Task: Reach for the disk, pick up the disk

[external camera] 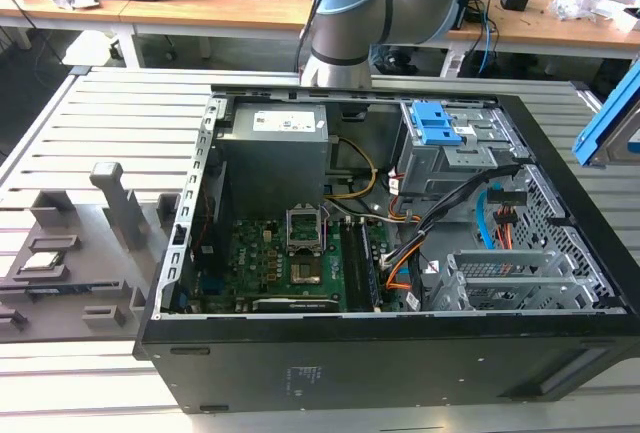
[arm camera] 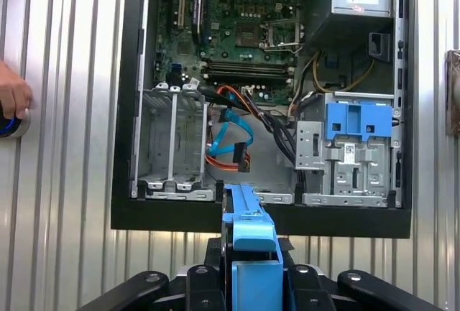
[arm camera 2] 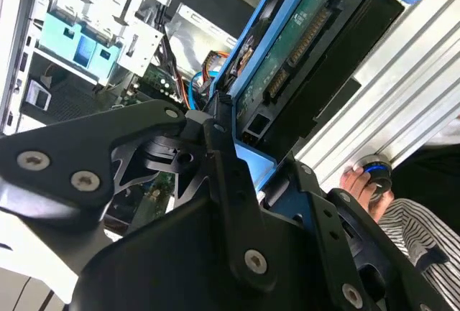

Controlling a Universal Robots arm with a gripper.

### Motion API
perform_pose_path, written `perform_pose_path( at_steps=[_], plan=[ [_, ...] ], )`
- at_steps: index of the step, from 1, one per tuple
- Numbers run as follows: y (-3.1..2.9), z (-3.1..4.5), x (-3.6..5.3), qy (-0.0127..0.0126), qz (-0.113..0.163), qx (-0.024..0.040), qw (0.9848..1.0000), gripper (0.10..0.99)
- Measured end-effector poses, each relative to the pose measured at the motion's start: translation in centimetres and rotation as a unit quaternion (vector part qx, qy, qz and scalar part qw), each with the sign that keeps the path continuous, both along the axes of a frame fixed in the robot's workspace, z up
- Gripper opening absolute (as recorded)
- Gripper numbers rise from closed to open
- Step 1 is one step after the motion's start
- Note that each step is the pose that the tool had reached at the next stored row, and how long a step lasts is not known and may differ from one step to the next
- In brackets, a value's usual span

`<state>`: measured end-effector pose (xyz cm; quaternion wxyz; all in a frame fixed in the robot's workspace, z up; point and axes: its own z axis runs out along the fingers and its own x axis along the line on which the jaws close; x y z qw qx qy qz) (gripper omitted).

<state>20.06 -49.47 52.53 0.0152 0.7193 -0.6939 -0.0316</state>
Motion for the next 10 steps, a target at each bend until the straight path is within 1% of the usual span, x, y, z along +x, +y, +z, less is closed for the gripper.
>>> perform_pose_path(
  at_steps=[7,8,10],
  plan=[
    [-1.6,-0.03,-1.49,0.0,0.0,0.0,1.0,0.369],
    [-2.25,-0.05,-1.92,-0.0001,0.0,-0.0001,1.0,0.369],
    [-3.25,-0.07,-2.49,-0.0002,0.0,-0.0001,1.0,0.369]
  ],
)
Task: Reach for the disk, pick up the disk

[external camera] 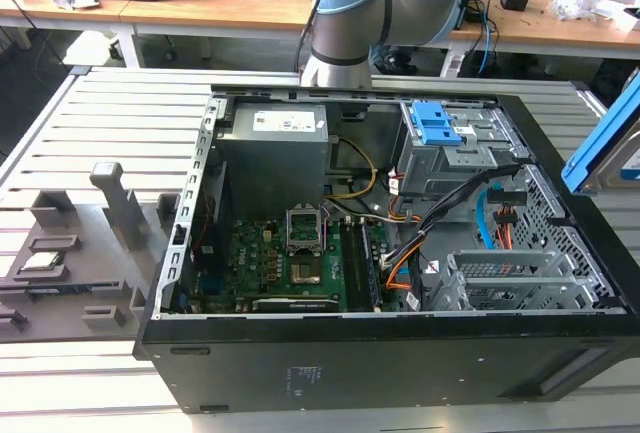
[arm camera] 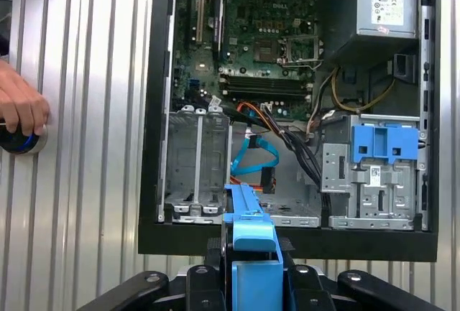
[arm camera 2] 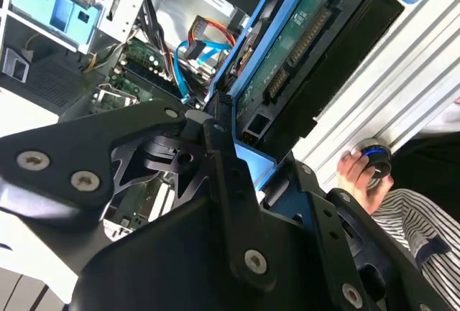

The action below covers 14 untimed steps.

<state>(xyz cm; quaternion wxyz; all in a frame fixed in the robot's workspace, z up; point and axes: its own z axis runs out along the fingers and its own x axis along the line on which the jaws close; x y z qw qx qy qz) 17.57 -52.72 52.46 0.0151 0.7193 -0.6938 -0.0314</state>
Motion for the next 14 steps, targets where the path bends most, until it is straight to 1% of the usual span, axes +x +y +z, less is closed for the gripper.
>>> perform_pose_path(
  at_steps=[2,4,7,9,10,12,13,14],
  plan=[
    [-0.99,-0.03,-0.54,-0.0001,0.0,0.0001,1.0,0.369],
    [-1.59,-0.04,-0.85,-0.0002,0.0,0.0001,1.0,0.369],
    [-3.42,-0.1,-1.61,-0.0002,0.0,0.0,1.0,0.369],
    [-4.05,-0.12,-1.83,-0.0003,0.0,0.0001,1.0,0.369],
    [-4.53,-0.14,-2.04,-0.0003,0.0,0.0001,1.0,0.369],
    [-5.0,-0.18,-2.49,-0.0003,0.0,0.0001,1.0,0.369],
    [-5.13,-0.26,-3.25,-0.0004,0.0,0.0001,1.0,0.369],
    [-5.13,-0.32,-3.92,-0.0004,0.0,0.0,1.0,0.369]
  ],
)
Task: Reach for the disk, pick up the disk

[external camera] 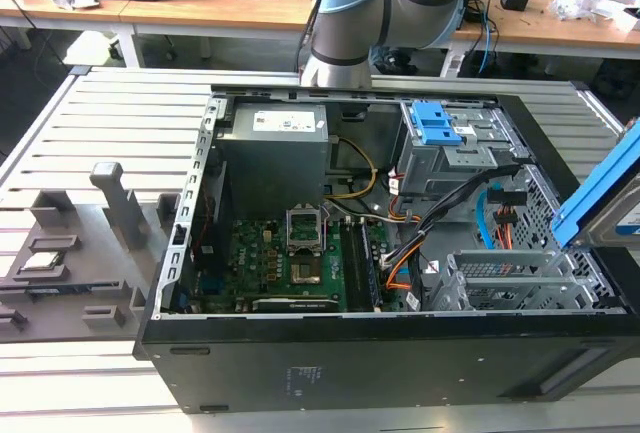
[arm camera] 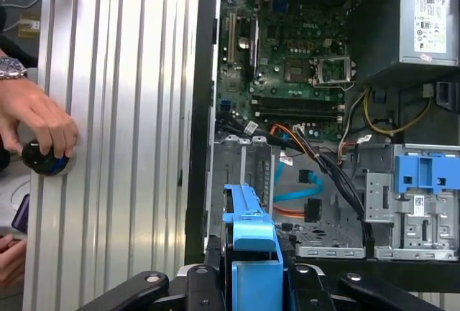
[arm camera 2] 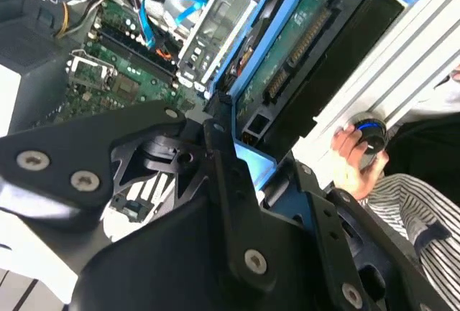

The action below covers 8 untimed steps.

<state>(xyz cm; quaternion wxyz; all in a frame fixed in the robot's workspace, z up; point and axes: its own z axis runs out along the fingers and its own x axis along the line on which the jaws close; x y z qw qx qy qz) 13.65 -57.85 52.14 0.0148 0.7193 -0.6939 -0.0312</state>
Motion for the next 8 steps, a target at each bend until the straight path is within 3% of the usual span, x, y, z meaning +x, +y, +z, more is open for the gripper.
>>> perform_pose_path(
  at_steps=[1,2,6,8],
  plan=[
    [0.0,-0.04,-0.44,0.0,0.0,0.0002,1.0,0.369],
    [0.0,-0.09,-1.66,0.0,0.0,0.0033,1.0,0.369],
    [0.07,-0.3,-3.07,-0.0001,-0.004,0.0118,0.9999,0.369],
    [0.21,-0.63,-3.45,-0.0001,-0.006,0.0115,0.9999,0.369]
  ],
)
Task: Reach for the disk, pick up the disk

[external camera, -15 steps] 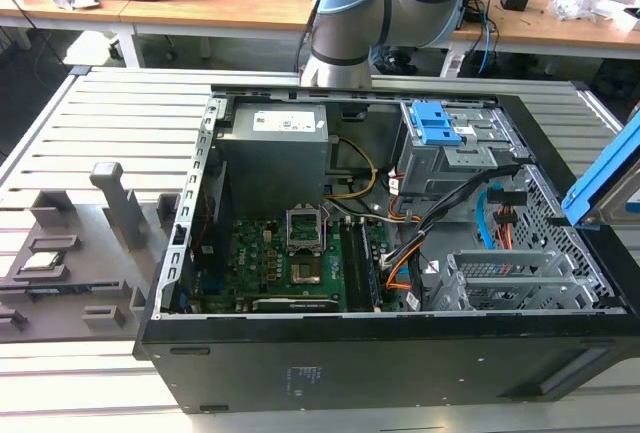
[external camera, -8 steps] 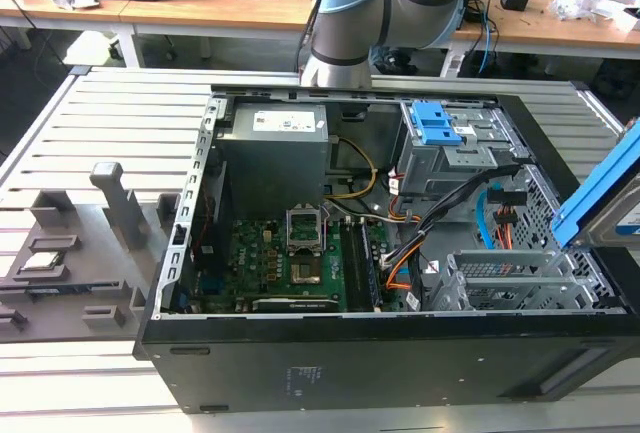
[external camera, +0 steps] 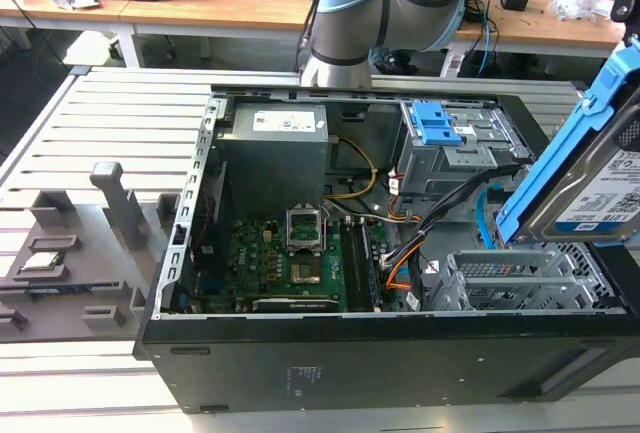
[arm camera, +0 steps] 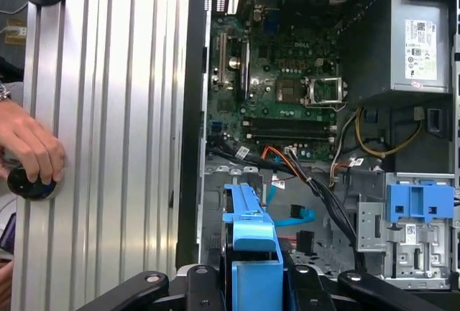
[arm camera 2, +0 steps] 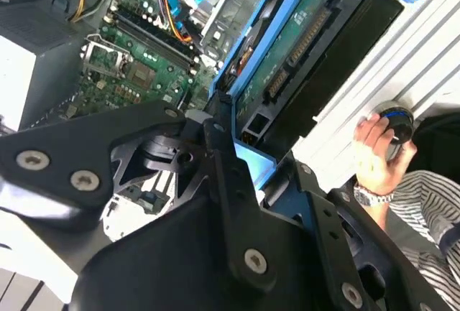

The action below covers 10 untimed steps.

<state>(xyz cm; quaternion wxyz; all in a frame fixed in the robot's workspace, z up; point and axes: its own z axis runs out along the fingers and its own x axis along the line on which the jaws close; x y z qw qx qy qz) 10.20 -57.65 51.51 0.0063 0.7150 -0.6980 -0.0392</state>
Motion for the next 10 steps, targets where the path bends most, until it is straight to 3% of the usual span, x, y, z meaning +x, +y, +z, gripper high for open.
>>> perform_pose_path(
  at_steps=[3,10],
  plan=[
    [0.55,-1.28,-0.74,0.0,-0.009,-0.0003,1.0,0.369],
    [1.67,-3.1,-0.96,0.0,-0.018,-0.0002,0.9998,0.369]
  ],
)
